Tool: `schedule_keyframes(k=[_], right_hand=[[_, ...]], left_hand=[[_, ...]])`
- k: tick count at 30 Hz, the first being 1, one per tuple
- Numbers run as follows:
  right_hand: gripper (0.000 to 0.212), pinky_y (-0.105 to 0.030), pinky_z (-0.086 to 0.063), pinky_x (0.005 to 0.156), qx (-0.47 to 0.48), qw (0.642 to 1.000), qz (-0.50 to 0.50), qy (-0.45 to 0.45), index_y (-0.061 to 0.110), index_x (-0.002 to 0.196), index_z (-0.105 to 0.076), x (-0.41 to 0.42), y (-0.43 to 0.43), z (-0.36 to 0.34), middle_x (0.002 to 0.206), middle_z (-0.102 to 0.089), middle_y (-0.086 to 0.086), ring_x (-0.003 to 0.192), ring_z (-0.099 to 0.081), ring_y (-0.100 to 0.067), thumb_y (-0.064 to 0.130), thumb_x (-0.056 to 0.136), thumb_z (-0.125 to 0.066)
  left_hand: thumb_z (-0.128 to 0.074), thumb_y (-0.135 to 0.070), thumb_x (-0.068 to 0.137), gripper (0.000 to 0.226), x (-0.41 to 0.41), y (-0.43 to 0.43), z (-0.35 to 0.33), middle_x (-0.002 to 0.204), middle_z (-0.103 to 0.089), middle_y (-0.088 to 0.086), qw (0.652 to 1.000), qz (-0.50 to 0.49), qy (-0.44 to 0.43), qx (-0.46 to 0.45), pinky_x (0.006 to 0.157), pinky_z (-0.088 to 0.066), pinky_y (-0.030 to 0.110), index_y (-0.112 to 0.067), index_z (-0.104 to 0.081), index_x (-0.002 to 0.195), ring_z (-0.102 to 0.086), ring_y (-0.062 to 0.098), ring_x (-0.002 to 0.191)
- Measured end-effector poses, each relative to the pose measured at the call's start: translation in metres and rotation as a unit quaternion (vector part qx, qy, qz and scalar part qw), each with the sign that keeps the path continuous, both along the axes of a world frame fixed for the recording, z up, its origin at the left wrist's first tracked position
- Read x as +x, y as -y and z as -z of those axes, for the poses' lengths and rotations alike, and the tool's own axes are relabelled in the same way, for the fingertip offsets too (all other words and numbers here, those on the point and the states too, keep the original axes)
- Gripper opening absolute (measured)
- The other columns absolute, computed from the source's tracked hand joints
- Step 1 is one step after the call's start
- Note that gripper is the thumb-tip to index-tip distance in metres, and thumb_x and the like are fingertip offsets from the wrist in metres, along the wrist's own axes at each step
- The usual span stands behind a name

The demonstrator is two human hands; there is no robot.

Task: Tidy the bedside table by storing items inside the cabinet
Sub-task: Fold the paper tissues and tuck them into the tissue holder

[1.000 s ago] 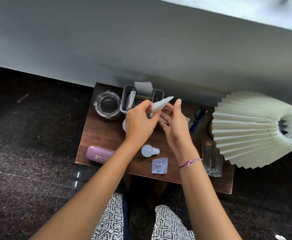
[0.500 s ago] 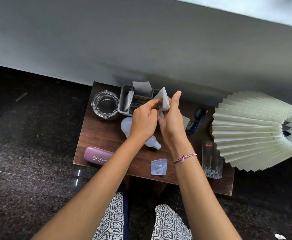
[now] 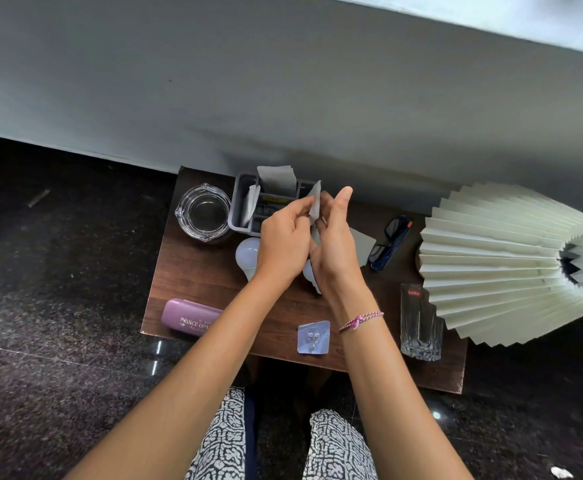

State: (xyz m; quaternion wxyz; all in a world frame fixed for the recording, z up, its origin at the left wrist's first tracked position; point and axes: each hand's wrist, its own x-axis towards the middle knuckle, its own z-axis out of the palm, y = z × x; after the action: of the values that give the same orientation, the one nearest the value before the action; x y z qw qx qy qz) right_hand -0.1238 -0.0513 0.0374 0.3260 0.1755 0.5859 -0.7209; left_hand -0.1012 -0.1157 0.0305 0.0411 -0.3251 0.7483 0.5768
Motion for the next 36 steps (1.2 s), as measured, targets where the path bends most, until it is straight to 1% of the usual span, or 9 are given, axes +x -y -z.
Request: schedule_keyframes(k=[3,5,8,12,15,18,25,29,36], right_hand=[[0.063,-0.028,-0.039,0.102,0.017,1.000,0.014,-0.006,0.020,0.139,-0.038,0.002,-0.007,0.002,0.109,-0.054,0.019,0.101,-0.052,0.005,0.060,0.093,-0.020],[0.062,-0.029,-0.037,0.103,0.031,0.999,0.031,-0.006,0.020,0.139,-0.038,0.004,-0.015,0.004,0.120,-0.053,0.015,0.109,-0.050,0.003,0.058,0.093,-0.021],[0.058,-0.029,-0.037,0.102,0.088,0.995,0.049,-0.022,0.020,0.137,-0.042,0.010,-0.032,0.006,0.140,-0.044,0.001,0.129,-0.040,-0.011,0.055,0.094,-0.022],[0.051,-0.030,-0.038,0.103,0.149,0.985,0.085,-0.025,0.019,0.134,-0.046,0.013,-0.057,0.018,0.138,-0.047,0.000,0.127,-0.042,-0.011,0.048,0.099,-0.023],[0.050,-0.029,-0.037,0.104,0.182,0.980,0.079,-0.007,0.020,0.135,-0.046,0.016,-0.070,0.028,0.131,-0.049,0.003,0.124,-0.043,-0.010,0.047,0.099,-0.023],[0.052,-0.036,-0.034,0.110,0.209,0.977,0.040,0.017,0.021,0.137,-0.044,0.021,-0.076,0.038,0.140,-0.046,0.000,0.124,-0.043,-0.011,0.048,0.099,-0.023],[0.041,-0.040,-0.035,0.108,0.285,0.950,-0.128,-0.035,0.012,0.135,-0.047,0.020,-0.080,0.050,0.139,-0.048,-0.009,0.129,-0.044,-0.022,0.027,0.101,-0.029],[0.040,-0.038,-0.029,0.112,0.327,0.922,-0.199,-0.052,0.010,0.138,-0.042,0.018,-0.081,0.059,0.149,-0.031,-0.015,0.136,-0.034,-0.028,0.016,0.101,-0.031],[0.047,-0.032,-0.023,0.113,0.373,0.887,-0.260,-0.078,0.011,0.147,-0.025,0.017,-0.081,0.064,0.157,-0.007,-0.011,0.143,-0.021,-0.026,0.016,0.100,-0.033]], left_hand=[[-0.040,-0.001,0.091,0.041,0.003,-0.004,-0.004,0.125,-0.063,0.004,1.000,-0.012,-0.005,-0.024,0.100,-0.044,0.023,-0.012,-0.058,0.126,-0.056,0.011,0.117],[-0.042,0.001,0.088,0.041,0.007,-0.009,-0.009,0.121,-0.065,0.002,0.997,-0.023,-0.021,-0.074,0.096,-0.044,0.020,-0.013,-0.061,0.122,-0.058,0.011,0.114],[-0.043,0.002,0.086,0.040,0.011,-0.017,-0.013,0.115,-0.067,0.002,0.990,-0.025,-0.050,-0.127,0.091,-0.046,0.021,-0.013,-0.064,0.116,-0.058,0.011,0.109],[-0.044,-0.001,0.087,0.037,0.008,-0.033,-0.014,0.113,-0.066,0.000,0.989,0.013,-0.060,-0.131,0.091,-0.048,0.024,-0.015,-0.064,0.116,-0.057,0.006,0.106],[-0.045,-0.006,0.089,0.036,-0.002,-0.045,-0.010,0.118,-0.064,0.003,0.991,0.072,-0.025,-0.108,0.094,-0.048,0.029,-0.015,-0.062,0.119,-0.057,0.011,0.110],[-0.043,-0.011,0.093,0.035,-0.016,-0.054,0.000,0.126,-0.058,0.007,0.979,0.159,0.047,-0.121,0.091,-0.043,0.023,-0.015,-0.057,0.125,-0.054,0.016,0.116],[-0.038,-0.007,0.093,0.041,-0.040,-0.057,0.022,0.132,-0.053,0.018,0.928,0.279,0.184,-0.165,0.095,-0.042,0.035,-0.008,-0.051,0.131,-0.051,0.029,0.121],[-0.039,-0.008,0.092,0.043,-0.039,-0.059,0.033,0.135,-0.050,0.020,0.906,0.307,0.237,-0.172,0.096,-0.044,0.037,-0.007,-0.047,0.134,-0.050,0.032,0.122],[-0.039,-0.007,0.091,0.046,-0.037,-0.062,0.042,0.138,-0.046,0.022,0.886,0.331,0.264,-0.188,0.101,-0.042,0.039,-0.005,-0.042,0.136,-0.045,0.035,0.127]])
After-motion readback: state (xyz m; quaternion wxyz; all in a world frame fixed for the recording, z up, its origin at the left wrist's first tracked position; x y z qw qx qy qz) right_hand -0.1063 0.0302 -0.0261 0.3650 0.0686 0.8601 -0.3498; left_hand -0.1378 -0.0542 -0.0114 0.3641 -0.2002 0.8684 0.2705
